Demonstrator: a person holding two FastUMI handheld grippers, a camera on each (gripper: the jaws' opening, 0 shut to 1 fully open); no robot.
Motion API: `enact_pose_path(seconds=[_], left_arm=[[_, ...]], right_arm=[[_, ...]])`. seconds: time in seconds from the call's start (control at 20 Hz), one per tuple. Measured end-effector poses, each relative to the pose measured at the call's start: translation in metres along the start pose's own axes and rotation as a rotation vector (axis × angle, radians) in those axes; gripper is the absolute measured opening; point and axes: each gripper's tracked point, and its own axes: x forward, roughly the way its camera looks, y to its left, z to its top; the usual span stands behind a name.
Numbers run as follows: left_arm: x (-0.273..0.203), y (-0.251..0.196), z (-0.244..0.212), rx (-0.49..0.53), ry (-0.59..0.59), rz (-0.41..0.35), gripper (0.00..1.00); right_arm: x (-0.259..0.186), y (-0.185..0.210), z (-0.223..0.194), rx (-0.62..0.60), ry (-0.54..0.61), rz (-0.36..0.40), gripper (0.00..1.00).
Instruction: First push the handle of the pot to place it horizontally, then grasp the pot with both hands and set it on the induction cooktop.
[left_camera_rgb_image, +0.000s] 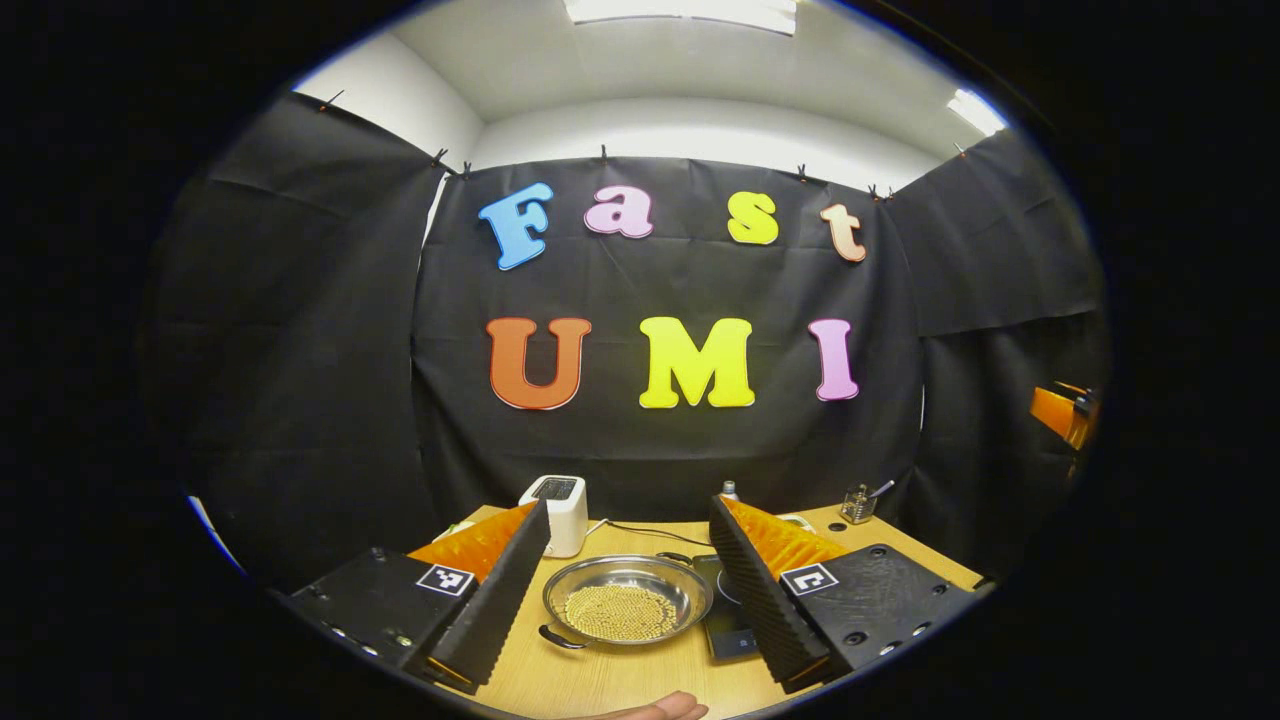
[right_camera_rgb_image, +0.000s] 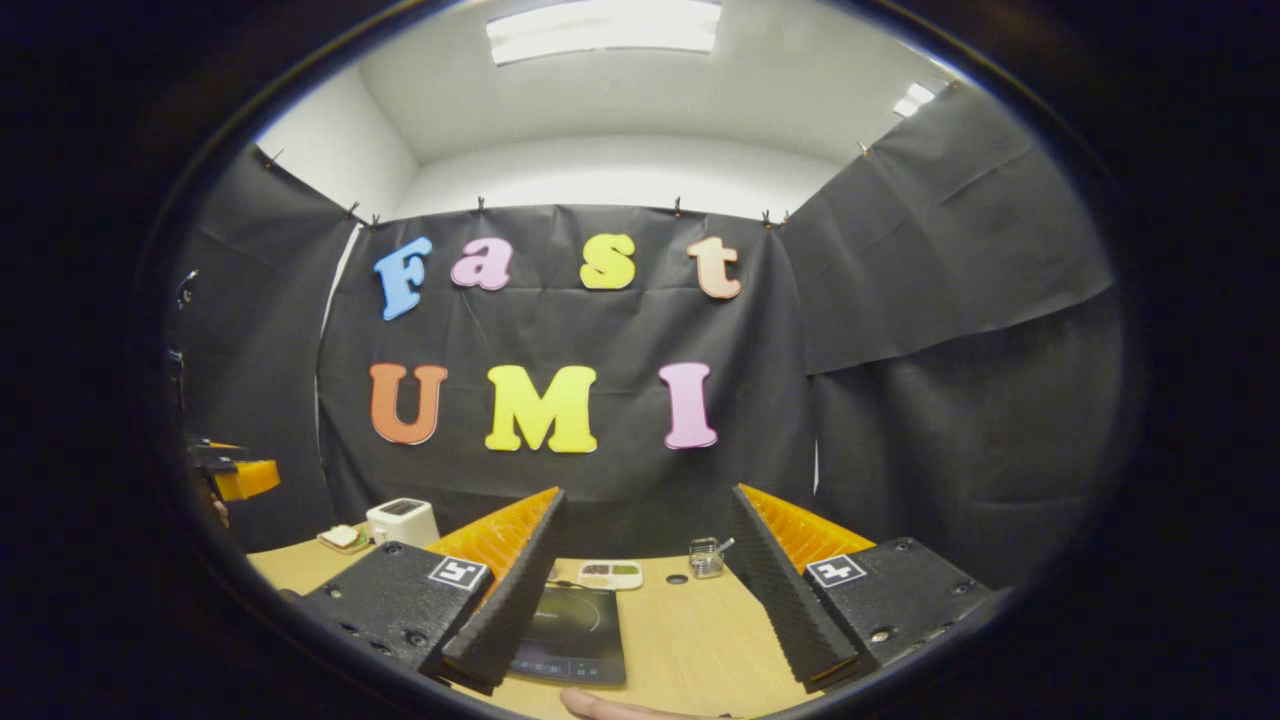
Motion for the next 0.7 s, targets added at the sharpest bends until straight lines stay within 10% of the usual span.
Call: enact_pose_path(seconds=[0.2,0.35,0.4,0.5,0.7], left_arm=[[0.005,-0.013,-0.011,-0.003,0.014,-0.052,0.69],[0.010,-0.011,-0.025,-0.025,0.048,-0.070,0.72],[0.013,-0.005,-0.029,-0.023,0.059,-0.052,0.26],[0.020,-0.006,-0.050,-0.033,0.095,-0.058,0.09],[0.033,-0.007,-0.096,-0.039,0.214,-0.075,0.05]], right_arm=[[0.005,-0.003,-0.006,0.010,0.011,0.001,0.96],[0.008,-0.007,-0.009,0.015,0.021,-0.003,0.96],[0.008,-0.007,-0.012,0.015,0.028,0.000,0.96],[0.009,-0.008,-0.015,0.016,0.036,0.006,0.96],[0.010,-0.013,-0.018,0.021,0.041,0.004,0.96]])
